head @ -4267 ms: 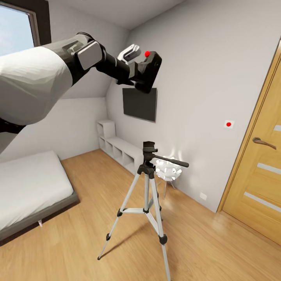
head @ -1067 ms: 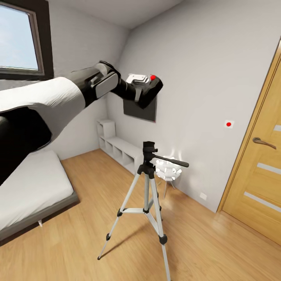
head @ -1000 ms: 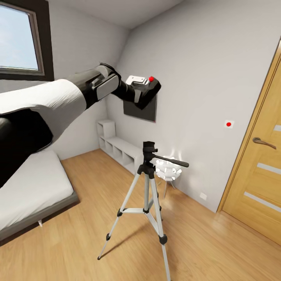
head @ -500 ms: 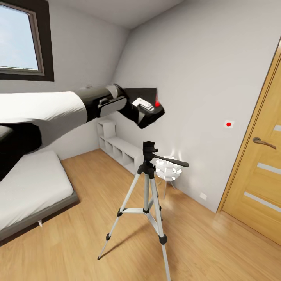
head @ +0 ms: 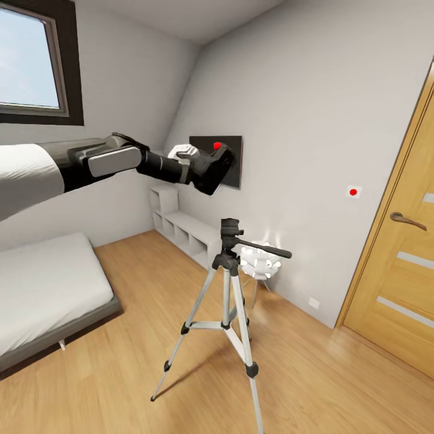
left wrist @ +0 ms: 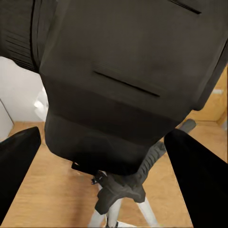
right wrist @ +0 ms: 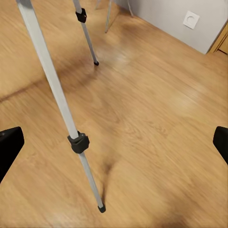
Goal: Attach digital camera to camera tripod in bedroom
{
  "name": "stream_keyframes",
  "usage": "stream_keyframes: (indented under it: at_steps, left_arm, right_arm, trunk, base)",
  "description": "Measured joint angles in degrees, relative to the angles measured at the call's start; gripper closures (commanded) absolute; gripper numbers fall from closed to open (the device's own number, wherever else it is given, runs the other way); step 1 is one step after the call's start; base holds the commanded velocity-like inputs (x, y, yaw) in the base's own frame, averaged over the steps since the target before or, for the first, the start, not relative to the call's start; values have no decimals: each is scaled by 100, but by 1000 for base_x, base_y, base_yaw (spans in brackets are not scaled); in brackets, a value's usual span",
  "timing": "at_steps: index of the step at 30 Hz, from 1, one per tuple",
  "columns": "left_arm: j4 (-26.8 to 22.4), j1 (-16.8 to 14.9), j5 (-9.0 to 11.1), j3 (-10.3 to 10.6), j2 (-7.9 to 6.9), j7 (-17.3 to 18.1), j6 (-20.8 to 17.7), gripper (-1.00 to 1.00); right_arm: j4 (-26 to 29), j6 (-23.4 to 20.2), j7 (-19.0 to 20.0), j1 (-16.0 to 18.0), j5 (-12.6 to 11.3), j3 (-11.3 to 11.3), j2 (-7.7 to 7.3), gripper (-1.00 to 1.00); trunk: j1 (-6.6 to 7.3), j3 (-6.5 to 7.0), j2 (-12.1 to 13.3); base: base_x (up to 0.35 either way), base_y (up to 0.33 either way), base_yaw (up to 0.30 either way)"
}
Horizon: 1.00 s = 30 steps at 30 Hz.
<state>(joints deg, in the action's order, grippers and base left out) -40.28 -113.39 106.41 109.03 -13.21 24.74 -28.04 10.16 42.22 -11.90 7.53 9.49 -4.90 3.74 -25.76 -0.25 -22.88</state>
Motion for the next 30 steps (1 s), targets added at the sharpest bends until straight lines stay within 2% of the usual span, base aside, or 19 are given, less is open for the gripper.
stream_keyframes:
  at_steps: [3, 6, 8, 10, 12, 13, 14, 15, 17, 18, 20, 22, 26, 30]
  left_arm:
    - [96, 1, -19, -159, -56, 68, -25, 100]
    - [150, 1, -82, -219, -15, 86, -105, 100]
    - [166, 2, -190, -231, 7, 89, -251, 100]
    - [168, -1, -472, -237, 60, 101, -571, 100]
    - [170, -13, -950, -242, 185, 193, -916, 100]
    - [207, -21, -1649, -239, 368, 446, -1197, 100]
    - [266, -27, -2088, -241, 448, 619, -1316, 100]
    - [466, -35, -2800, -231, 520, 977, -1437, 100]
    - [896, -40, -3477, -240, 604, 1628, -1530, 100]
    - [1253, -42, -3800, -242, 642, 2254, -1533, 100]
    - [1615, -44, -4006, -250, 672, 2984, -1509, 100]
    - [1792, -47, -4102, -250, 684, 3316, -1461, 100]
    - [1892, -52, -4153, -250, 692, 3504, -1427, 100]
    - [1908, -55, -4160, -253, 779, 3549, -1406, 100]
  right_arm:
    - [0, 0, -2, 0, -1, 0, 0, -100]
    - [0, 0, -3, 0, -1, 0, 0, -100]
    - [0, 0, -1, 0, 0, 0, 0, -100]
    - [0, 0, 0, 0, 0, 0, 0, -100]
    - [0, 0, 2, 0, -1, 0, 0, -100]
    - [0, 0, -1, 0, -1, -1, 0, -100]
    - [0, 0, 1, 0, -1, 0, 0, -100]
    - [0, 0, -1, 0, -3, 0, 0, -100]
    - [0, 0, 0, 0, -2, 0, 0, -100]
    - [0, 0, 0, 0, -1, 0, 0, -100]
    - [0, 0, -1, 0, -1, 0, 0, -100]
    - [0, 0, -1, 0, -1, 0, 0, -100]
    - [0, 0, 0, 0, -2, 0, 0, -100]
    - [0, 0, 0, 0, -3, 0, 0, -100]
  trunk:
    - [0, 0, 0]
    - [0, -1, 1]
    - [0, -1, 1]
    - [0, -1, 1]
    - [0, -1, 1]
    - [0, -2, 1]
    - [0, -1, 1]
    - [0, -1, 0]
    - [0, 0, 0]
    - [0, 0, 0]
    - [0, 0, 0]
    - [0, -1, 0]
    - [0, -1, 1]
    - [0, -1, 1]
  base:
    - [0, 0, 0]
    - [0, 0, 0]
    - [0, 0, 0]
    - [0, 0, 0]
    - [0, 0, 0]
    - [0, 0, 0]
    - [0, 0, 0]
    - [0, 0, 0]
    - [0, 0, 0]
    - [0, 0, 0]
    - [0, 0, 0]
    - [0, 0, 0]
    - [0, 0, 0]
    - [0, 0, 0]
